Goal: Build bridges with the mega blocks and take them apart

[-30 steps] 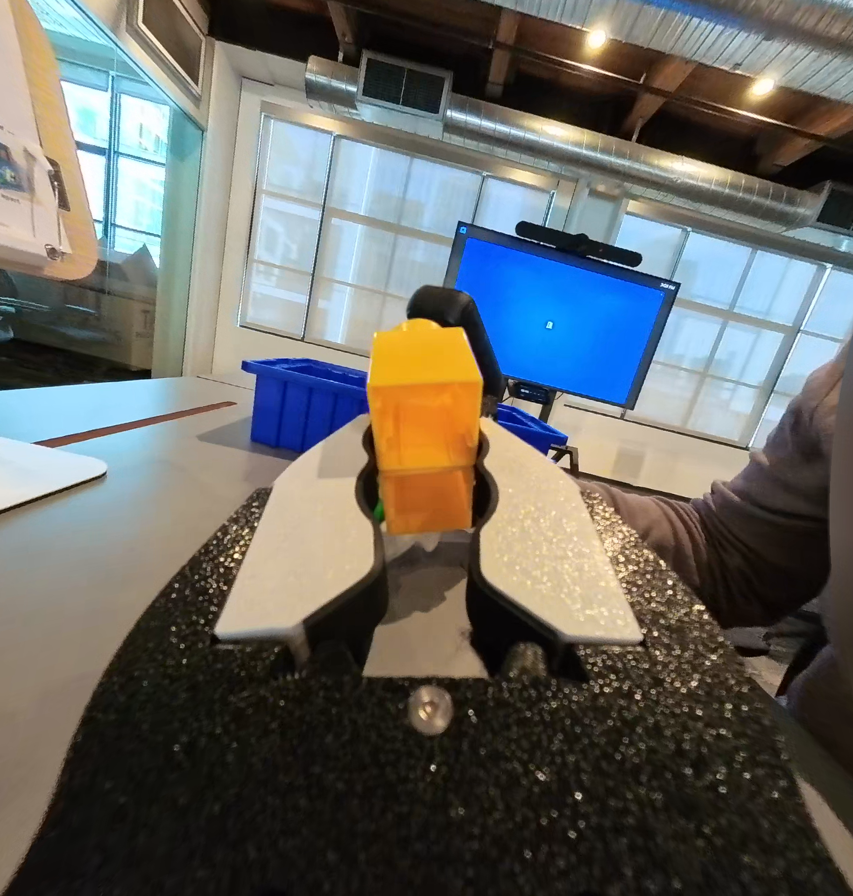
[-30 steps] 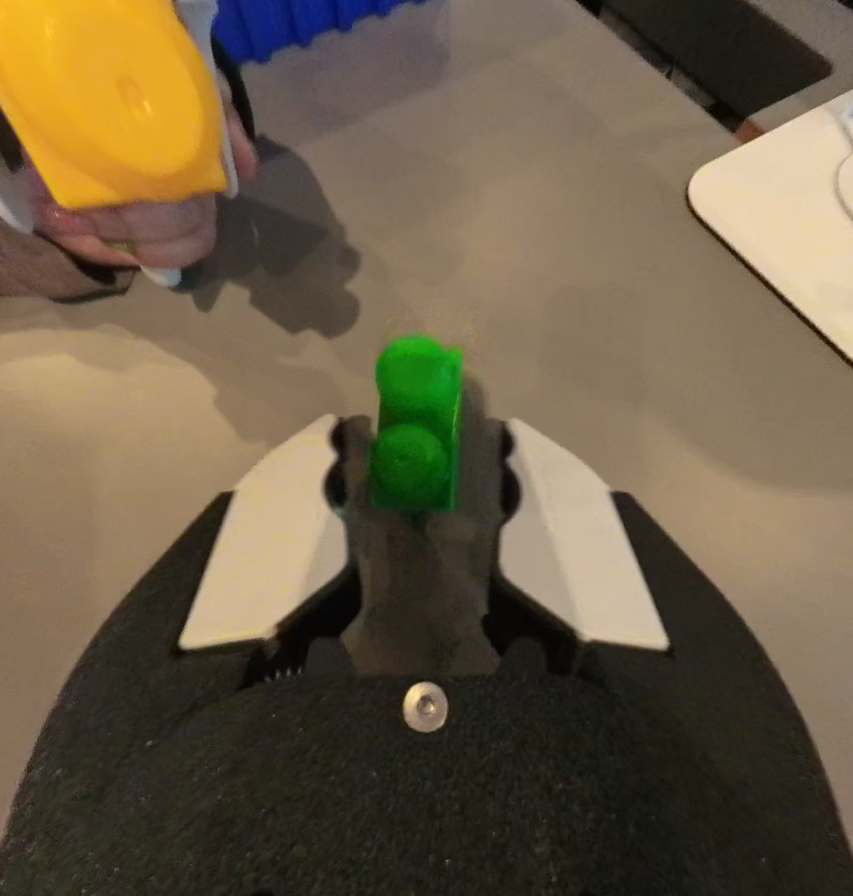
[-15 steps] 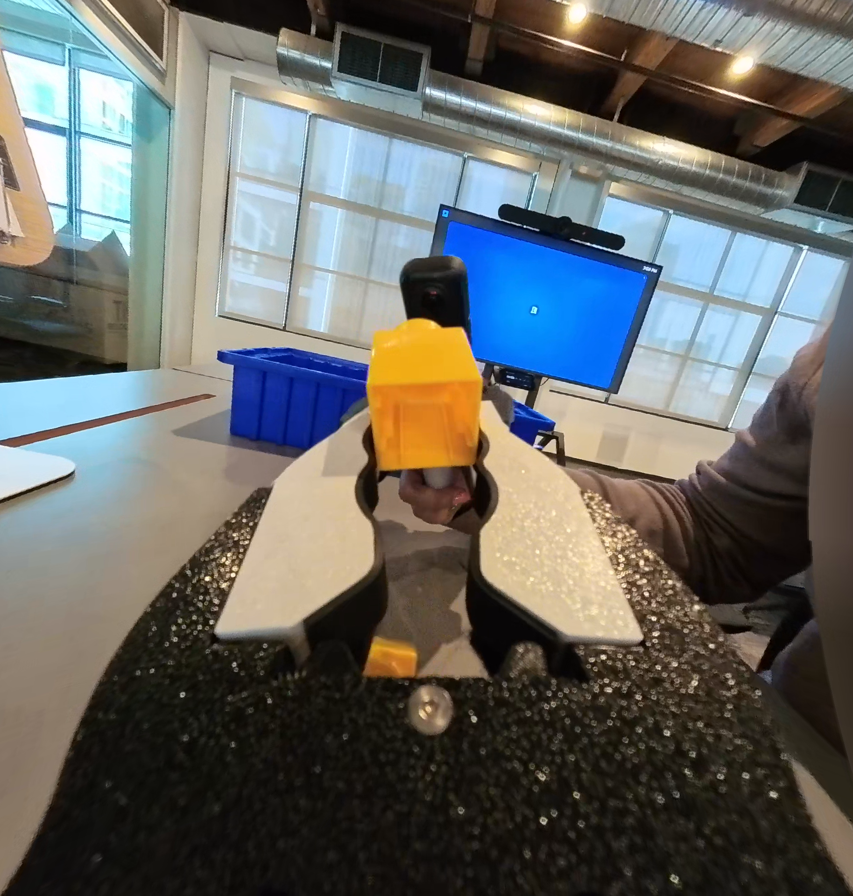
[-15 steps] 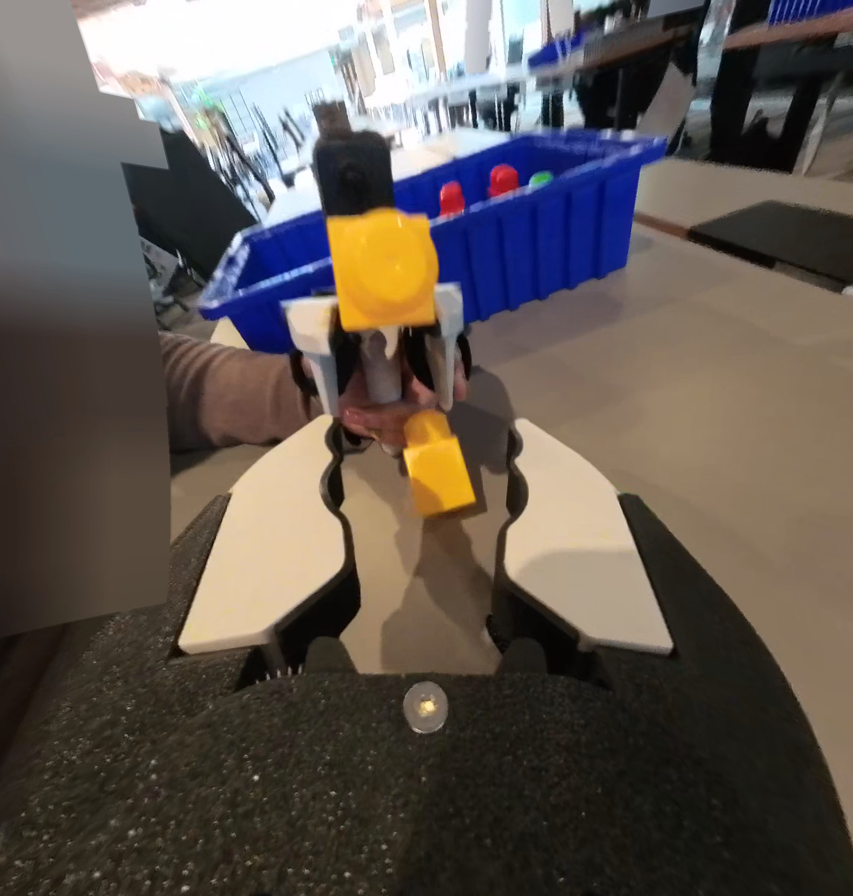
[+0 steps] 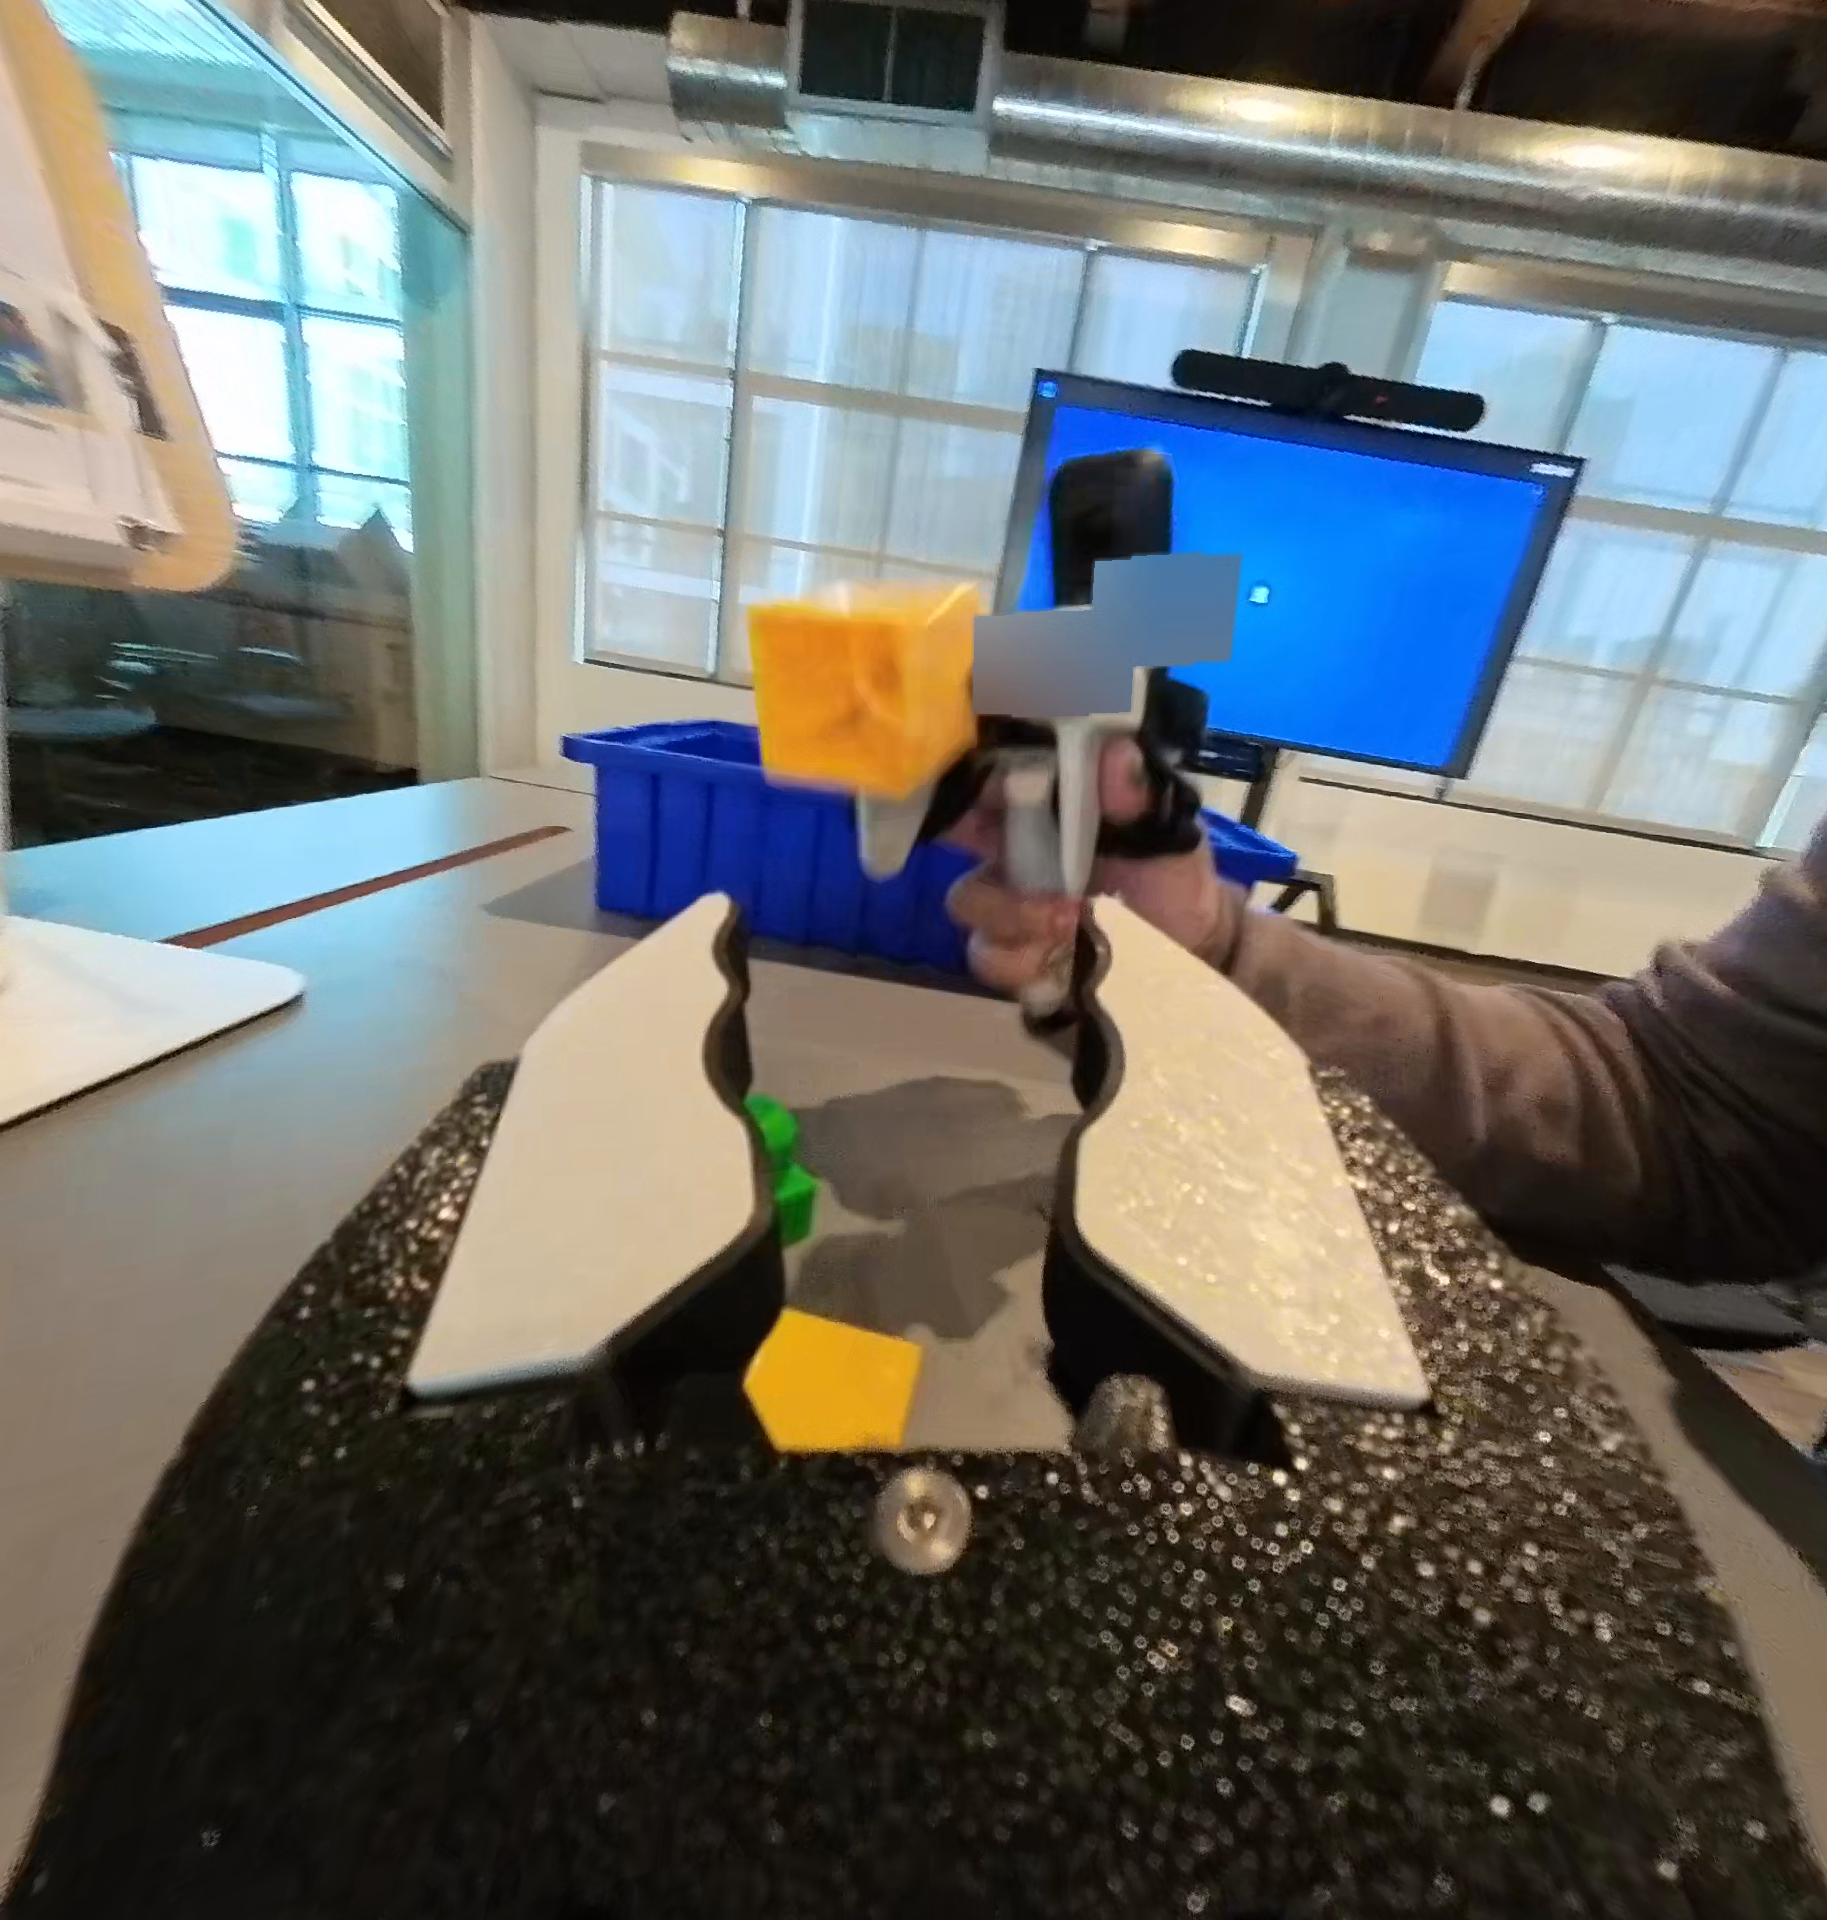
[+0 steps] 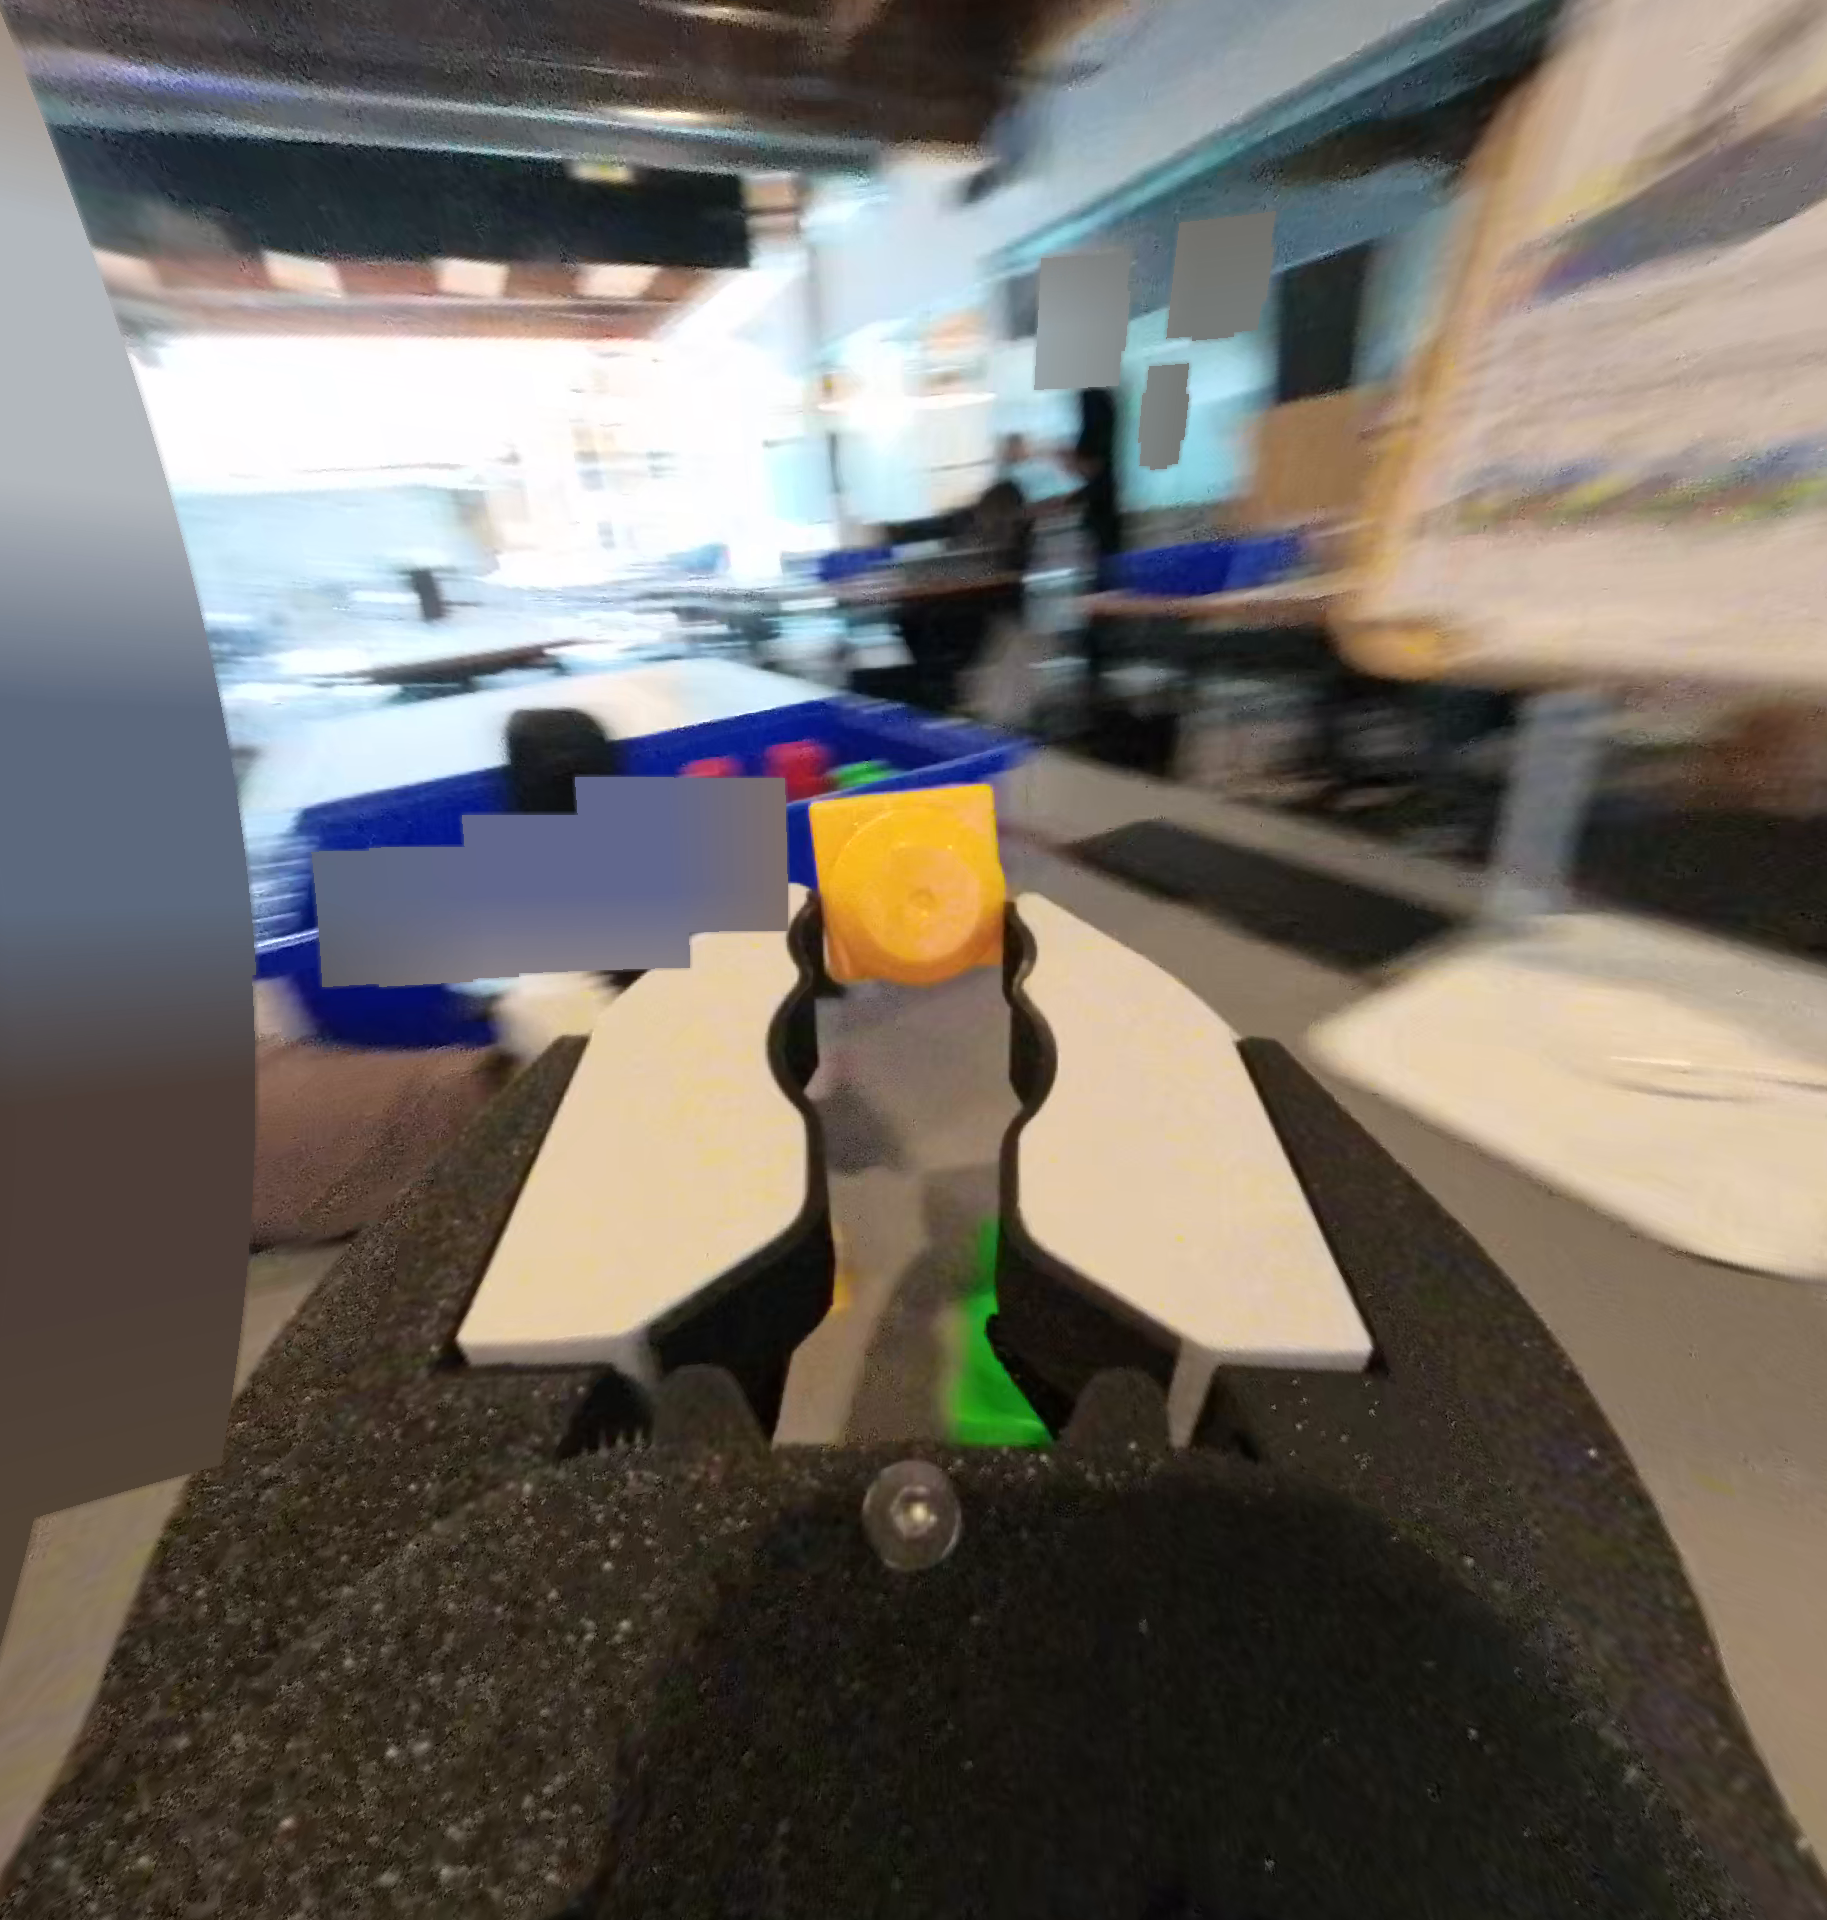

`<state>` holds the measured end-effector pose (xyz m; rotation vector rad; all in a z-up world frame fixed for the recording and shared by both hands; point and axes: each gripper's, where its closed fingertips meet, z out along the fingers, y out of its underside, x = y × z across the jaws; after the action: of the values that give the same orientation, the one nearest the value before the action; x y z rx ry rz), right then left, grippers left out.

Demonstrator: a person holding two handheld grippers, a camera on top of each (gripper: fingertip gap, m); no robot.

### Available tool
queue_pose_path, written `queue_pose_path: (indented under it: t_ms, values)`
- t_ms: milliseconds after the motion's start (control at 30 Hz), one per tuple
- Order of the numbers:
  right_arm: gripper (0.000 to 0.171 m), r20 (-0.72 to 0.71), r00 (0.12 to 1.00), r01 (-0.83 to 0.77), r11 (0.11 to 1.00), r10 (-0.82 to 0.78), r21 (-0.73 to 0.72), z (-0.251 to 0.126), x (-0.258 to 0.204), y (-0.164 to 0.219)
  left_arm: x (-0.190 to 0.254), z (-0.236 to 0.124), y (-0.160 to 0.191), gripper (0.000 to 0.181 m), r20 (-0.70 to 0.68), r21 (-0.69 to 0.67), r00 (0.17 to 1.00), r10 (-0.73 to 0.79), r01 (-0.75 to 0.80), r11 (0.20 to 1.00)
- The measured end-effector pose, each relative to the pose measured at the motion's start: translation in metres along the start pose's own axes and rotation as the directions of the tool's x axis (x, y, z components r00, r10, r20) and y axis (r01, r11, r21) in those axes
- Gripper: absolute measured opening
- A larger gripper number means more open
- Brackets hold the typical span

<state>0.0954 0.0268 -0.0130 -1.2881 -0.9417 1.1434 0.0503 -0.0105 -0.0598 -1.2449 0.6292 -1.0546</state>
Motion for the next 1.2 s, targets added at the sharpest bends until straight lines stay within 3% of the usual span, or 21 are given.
queue_pose_path:
  t_ms: [33, 67, 133, 200, 233, 267, 400, 433, 467, 500, 567, 633, 733, 833, 967, 1133, 1200]
  values:
    - [0.032, -0.183, 0.979, 0.089, 0.996, -0.086, 0.010, -0.019, 0.020, -0.018, -0.002, -0.001, -0.001, 0.061, 0.016, 0.006, 1.000, 0.007, -0.007, 1.000]
    - [0.033, -0.389, 0.905, 0.184, 0.983, -0.171, -0.005, -0.046, 0.041, -0.036, -0.004, -0.001, -0.002, 0.061, 0.030, 0.011, 0.999, 0.012, -0.013, 1.000]
    - [0.032, -0.718, 0.633, 0.305, 0.946, -0.290, -0.113, -0.114, 0.072, -0.066, -0.008, -0.002, -0.003, 0.060, 0.066, 0.018, 0.997, 0.026, -0.027, 0.999]
    - [0.032, -0.883, 0.337, 0.238, 0.937, -0.327, -0.256, -0.181, 0.093, -0.072, -0.012, -0.003, -0.003, 0.057, 0.106, 0.017, 0.994, 0.040, -0.042, 0.999]
    - [0.032, -0.911, 0.239, 0.168, 0.938, -0.336, -0.302, -0.207, 0.100, -0.068, -0.013, -0.003, -0.003, 0.056, 0.119, 0.016, 0.992, 0.043, -0.046, 0.999]
    - [0.032, -0.925, 0.175, 0.103, 0.940, -0.338, -0.325, -0.225, 0.107, -0.063, -0.014, -0.003, -0.003, 0.054, 0.130, 0.016, 0.991, 0.044, -0.046, 0.999]
    - [0.035, -0.931, 0.086, -0.139, 0.921, -0.356, -0.365, -0.258, 0.128, -0.030, -0.018, -0.005, -0.004, 0.051, 0.163, 0.024, 0.986, 0.043, -0.047, 0.999]
    - [0.059, -0.929, 0.051, -0.126, 0.920, -0.367, -0.371, -0.259, 0.130, -0.032, -0.020, -0.005, -0.005, 0.051, 0.174, 0.027, 0.984, 0.040, -0.046, 0.999]
    - [0.080, -0.926, 0.055, -0.084, 0.922, -0.374, -0.378, -0.251, 0.129, -0.038, -0.021, -0.006, -0.005, 0.050, 0.181, 0.031, 0.983, 0.037, -0.043, 0.999]
    - [0.084, -0.919, 0.114, -0.010, 0.925, -0.377, -0.381, -0.232, 0.124, -0.045, -0.023, -0.007, -0.006, 0.049, 0.191, 0.037, 0.981, 0.030, -0.038, 0.999]
    - [0.069, -0.838, 0.356, 0.199, 0.910, -0.413, -0.364, -0.170, 0.103, -0.054, -0.029, -0.010, -0.008, 0.048, 0.220, 0.051, 0.976, 0.011, -0.022, 0.998]
    - [0.052, -0.624, 0.631, 0.340, 0.887, -0.461, -0.312, -0.103, 0.067, -0.042, -0.034, -0.013, -0.009, 0.046, 0.239, 0.071, 0.971, -0.021, 0.004, 0.997]
    - [0.058, -0.247, 0.904, 0.283, 0.922, -0.349, -0.265, -0.036, 0.022, 0.003, -0.041, -0.017, -0.012, 0.046, 0.264, 0.098, 0.963, -0.057, 0.032, 0.995]
    - [0.067, -0.095, 0.980, 0.122, 0.905, -0.175, -0.408, -0.006, 0.016, 0.065, -0.042, -0.018, -0.012, 0.047, 0.261, 0.103, 0.962, -0.075, 0.050, 0.993]
    - [0.072, -0.071, 0.991, 0.053, 0.819, -0.114, -0.571, 0.010, 0.020, 0.128, -0.041, -0.015, -0.009, 0.047, 0.262, 0.078, 0.963, -0.058, 0.039, 0.996]
    - [0.053, -0.087, 0.985, 0.049, 0.718, -0.151, -0.694, 0.013, 0.024, 0.164, -0.039, -0.013, -0.007, 0.047, 0.261, 0.054, 0.965, -0.032, 0.018, 0.998]
    - [0.044, -0.093, 0.978, 0.074, 0.734, -0.184, -0.676, 0.016, 0.025, 0.156, -0.039, -0.013, -0.007, 0.047, 0.258, 0.054, 0.966, -0.035, 0.022, 0.998]
